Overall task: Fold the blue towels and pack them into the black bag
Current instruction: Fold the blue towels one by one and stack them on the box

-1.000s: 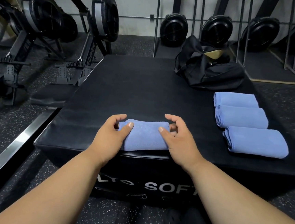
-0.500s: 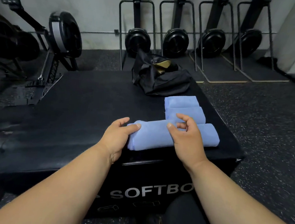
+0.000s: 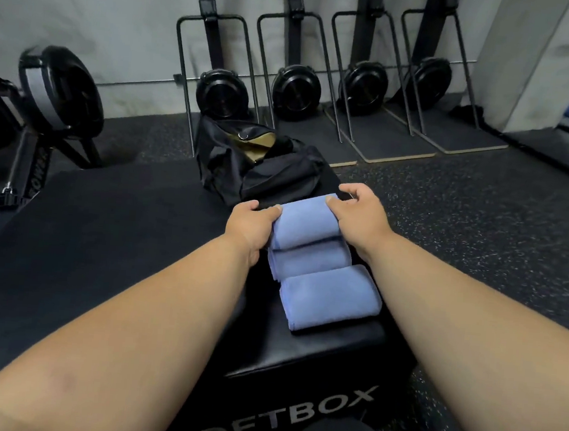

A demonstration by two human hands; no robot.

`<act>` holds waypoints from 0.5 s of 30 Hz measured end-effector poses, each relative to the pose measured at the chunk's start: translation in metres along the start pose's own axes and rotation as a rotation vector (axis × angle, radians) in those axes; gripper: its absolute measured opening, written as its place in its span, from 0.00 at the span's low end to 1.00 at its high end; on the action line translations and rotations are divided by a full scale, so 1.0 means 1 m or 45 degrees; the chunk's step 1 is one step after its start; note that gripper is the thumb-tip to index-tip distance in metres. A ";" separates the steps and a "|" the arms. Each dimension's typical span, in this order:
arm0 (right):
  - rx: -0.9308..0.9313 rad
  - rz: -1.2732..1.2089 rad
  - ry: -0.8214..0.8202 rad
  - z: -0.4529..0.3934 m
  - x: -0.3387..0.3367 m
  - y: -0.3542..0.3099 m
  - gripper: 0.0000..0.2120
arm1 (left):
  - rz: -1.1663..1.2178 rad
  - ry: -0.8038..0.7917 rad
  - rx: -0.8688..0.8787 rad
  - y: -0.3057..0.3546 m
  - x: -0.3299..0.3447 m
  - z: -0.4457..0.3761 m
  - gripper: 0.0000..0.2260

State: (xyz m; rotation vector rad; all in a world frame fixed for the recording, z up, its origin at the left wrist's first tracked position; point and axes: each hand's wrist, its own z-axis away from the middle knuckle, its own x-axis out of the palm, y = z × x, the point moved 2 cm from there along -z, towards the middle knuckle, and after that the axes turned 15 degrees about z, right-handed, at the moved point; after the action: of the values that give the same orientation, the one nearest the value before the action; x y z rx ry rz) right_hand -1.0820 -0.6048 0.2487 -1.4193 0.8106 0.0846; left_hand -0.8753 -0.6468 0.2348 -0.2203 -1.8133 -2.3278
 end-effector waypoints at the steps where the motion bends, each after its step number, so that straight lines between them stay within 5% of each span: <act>1: 0.020 0.038 -0.018 -0.006 0.006 0.006 0.19 | -0.036 0.018 0.004 -0.004 0.001 -0.006 0.39; 11: 0.072 0.088 0.035 -0.020 0.021 0.016 0.17 | -0.069 0.081 0.070 -0.013 -0.003 -0.036 0.29; 15: 0.114 0.103 -0.031 -0.007 0.018 0.019 0.21 | -0.130 0.028 0.005 -0.024 -0.011 -0.029 0.46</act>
State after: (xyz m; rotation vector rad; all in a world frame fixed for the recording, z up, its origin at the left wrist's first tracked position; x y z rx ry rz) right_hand -1.0815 -0.6146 0.2231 -1.2990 0.8416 0.1257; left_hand -0.8707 -0.6692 0.2028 -0.1034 -1.8595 -2.3842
